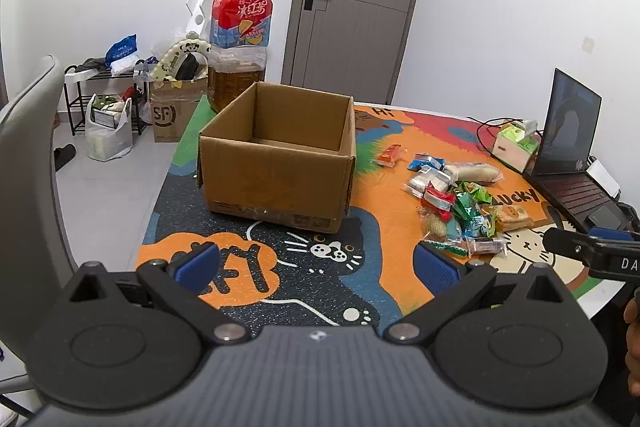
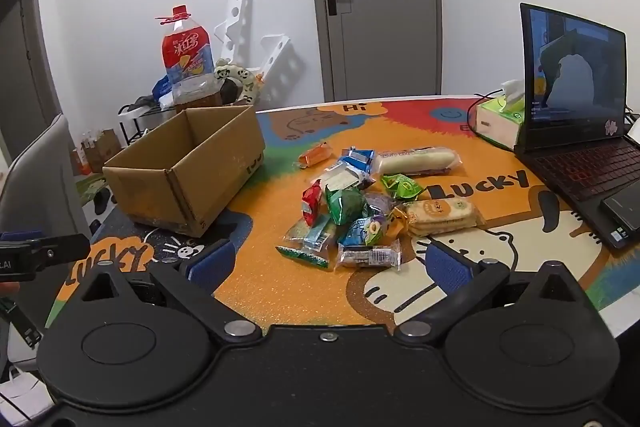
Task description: Organize snacks
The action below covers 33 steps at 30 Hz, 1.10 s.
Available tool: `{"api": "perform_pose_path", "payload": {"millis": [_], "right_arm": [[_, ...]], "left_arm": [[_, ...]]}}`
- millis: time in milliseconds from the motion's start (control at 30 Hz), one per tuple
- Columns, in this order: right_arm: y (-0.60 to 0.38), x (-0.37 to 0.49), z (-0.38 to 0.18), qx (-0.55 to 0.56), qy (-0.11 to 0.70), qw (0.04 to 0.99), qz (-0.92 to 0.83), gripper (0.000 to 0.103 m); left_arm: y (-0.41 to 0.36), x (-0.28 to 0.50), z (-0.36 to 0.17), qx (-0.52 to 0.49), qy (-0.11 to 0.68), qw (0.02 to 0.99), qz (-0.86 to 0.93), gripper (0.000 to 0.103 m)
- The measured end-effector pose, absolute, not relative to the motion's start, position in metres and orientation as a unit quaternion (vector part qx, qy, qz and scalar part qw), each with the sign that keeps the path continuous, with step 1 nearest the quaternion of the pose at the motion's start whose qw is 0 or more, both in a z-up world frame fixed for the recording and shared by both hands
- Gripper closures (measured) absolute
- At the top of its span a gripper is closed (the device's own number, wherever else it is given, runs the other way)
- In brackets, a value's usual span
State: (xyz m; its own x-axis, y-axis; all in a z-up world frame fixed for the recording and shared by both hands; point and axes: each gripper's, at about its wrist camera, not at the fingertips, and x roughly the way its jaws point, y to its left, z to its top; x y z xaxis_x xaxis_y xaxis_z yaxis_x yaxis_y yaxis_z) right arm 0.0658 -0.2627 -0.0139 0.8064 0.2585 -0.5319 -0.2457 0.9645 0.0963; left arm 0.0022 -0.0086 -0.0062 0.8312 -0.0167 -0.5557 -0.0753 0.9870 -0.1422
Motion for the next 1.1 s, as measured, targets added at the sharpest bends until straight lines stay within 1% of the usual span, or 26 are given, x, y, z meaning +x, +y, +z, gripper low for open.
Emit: {"api": "perform_pose_path", "payload": {"millis": [1100], "right_arm": [[-0.2645,0.0674,-0.0142,0.016,0.28,0.95,0.134,0.0]], "left_arm": [[-0.0103,0.0009,-0.0037,-0.08,0.288,0.954,0.012,0.001]]}}
